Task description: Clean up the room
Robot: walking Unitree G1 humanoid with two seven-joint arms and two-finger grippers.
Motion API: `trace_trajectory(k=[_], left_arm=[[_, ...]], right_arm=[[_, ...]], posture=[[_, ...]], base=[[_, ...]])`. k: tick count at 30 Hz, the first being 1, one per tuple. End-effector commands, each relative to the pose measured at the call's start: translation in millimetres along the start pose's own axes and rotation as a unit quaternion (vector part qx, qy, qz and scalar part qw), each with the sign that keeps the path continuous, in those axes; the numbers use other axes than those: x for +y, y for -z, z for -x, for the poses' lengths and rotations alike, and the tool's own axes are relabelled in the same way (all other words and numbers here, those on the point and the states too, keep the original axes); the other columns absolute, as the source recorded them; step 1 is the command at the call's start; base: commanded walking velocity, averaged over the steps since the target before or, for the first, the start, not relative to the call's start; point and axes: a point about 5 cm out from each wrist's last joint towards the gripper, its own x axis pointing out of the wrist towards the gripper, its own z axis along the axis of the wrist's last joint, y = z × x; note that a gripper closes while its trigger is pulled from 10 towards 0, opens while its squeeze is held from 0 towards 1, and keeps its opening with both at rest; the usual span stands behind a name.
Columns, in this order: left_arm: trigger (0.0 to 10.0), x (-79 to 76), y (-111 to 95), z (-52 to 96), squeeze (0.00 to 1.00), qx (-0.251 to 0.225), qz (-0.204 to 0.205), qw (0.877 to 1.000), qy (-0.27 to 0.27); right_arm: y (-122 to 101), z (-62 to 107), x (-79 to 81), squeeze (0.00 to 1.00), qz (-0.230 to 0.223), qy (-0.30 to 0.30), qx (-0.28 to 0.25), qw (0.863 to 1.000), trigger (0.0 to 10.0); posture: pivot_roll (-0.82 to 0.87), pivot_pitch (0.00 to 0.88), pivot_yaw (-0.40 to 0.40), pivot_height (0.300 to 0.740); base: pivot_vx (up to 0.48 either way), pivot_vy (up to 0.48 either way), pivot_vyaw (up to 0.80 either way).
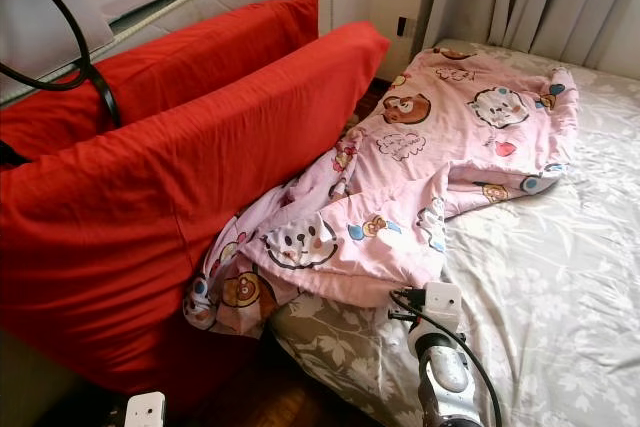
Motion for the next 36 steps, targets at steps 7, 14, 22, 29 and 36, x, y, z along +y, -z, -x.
trace_trajectory(k=[7,14,22,29,36], left_arm=[[10.0,3.4,10.1,3.2,0.00,0.021,-0.006,1.000,-0.003],[10.0,2.3,10.4,3.2,0.00,0.022,-0.007,1.000,-0.001],[10.0,1.3,8.2,2.2,0.00,0.019,-0.005,1.000,0.000],[10.0,1.4,6.5,1.6,0.00,0.017,-0.004,1.000,-0.002],[10.0,2.9,7.0,2.0,0.00,0.017,-0.004,1.000,-0.004]], right_arm=[[-1.2,0.1,2.3,0.00,0.003,-0.001,-0.008,1.000,10.0],[-0.7,0.6,2.2,0.00,0.002,0.002,-0.009,1.000,10.0],[-2.7,-0.5,1.5,0.00,0.001,0.005,-0.012,1.000,10.0],[-8.5,-1.7,-0.2,0.00,-0.004,0.015,-0.030,0.999,10.0],[-17.1,-2.3,-10.7,0.00,0.001,0.054,-0.055,0.997,10.0]], posture=[[-0.04,0.110,0.011,0.740],[-0.04,0.112,0.016,0.740],[-0.04,0.114,0.016,0.740],[-0.04,0.114,0.014,0.740],[-0.03,0.118,0.017,0.740]], base=[[0.000,0.000,0.00],[-0.070,0.000,0.00],[-0.257,0.000,0.00],[-0.267,0.000,0.00],[-0.268,0.000,0.00]])
